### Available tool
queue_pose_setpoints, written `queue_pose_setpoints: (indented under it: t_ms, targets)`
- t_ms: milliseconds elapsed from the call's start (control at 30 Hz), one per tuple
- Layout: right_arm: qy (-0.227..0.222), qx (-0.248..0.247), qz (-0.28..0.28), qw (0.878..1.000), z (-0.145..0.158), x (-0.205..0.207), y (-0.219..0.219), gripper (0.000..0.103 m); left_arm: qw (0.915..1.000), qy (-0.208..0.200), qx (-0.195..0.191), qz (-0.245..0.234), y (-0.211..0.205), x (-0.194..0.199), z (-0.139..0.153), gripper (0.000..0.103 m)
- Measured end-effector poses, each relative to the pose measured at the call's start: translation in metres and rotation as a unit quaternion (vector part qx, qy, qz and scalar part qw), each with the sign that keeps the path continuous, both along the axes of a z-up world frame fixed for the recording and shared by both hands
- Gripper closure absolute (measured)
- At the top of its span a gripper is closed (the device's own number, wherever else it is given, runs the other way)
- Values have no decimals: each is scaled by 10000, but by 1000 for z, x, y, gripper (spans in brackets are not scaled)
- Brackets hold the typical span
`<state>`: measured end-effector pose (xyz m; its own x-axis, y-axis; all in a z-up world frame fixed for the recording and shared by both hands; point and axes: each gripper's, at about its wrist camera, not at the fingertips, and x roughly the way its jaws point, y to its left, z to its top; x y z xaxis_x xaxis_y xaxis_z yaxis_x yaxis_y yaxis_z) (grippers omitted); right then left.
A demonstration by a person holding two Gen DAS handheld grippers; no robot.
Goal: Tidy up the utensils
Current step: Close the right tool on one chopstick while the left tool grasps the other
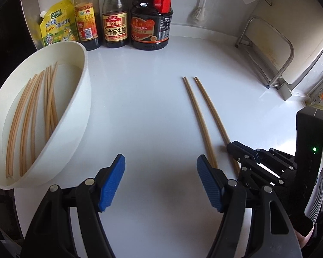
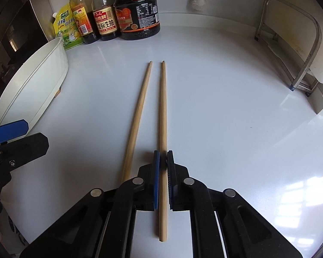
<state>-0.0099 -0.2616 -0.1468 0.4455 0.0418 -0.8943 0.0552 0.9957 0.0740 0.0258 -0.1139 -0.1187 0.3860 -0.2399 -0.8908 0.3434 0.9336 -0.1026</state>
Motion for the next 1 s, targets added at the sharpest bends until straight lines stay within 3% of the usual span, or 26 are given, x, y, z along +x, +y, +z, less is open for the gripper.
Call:
queue_pose_setpoints:
  t_ms: [367,667,733,1000]
  targets:
    - [5,-18,-356,9994,1,-25,-49,96,9998,172,51,-60,-41,11,-34,30]
    - [-80,74,-431,9990,2,-31,-59,96,9996,160,228,-31,-57,16,-47,28]
    - [-131,68,-453,9989,3,-31,-60,82,9995,176,250,8,-56,18,-50,28]
    - [-139,-63,-414,9990,0,-22,-60,82,9985,6,548,29,-68,20,-56,25]
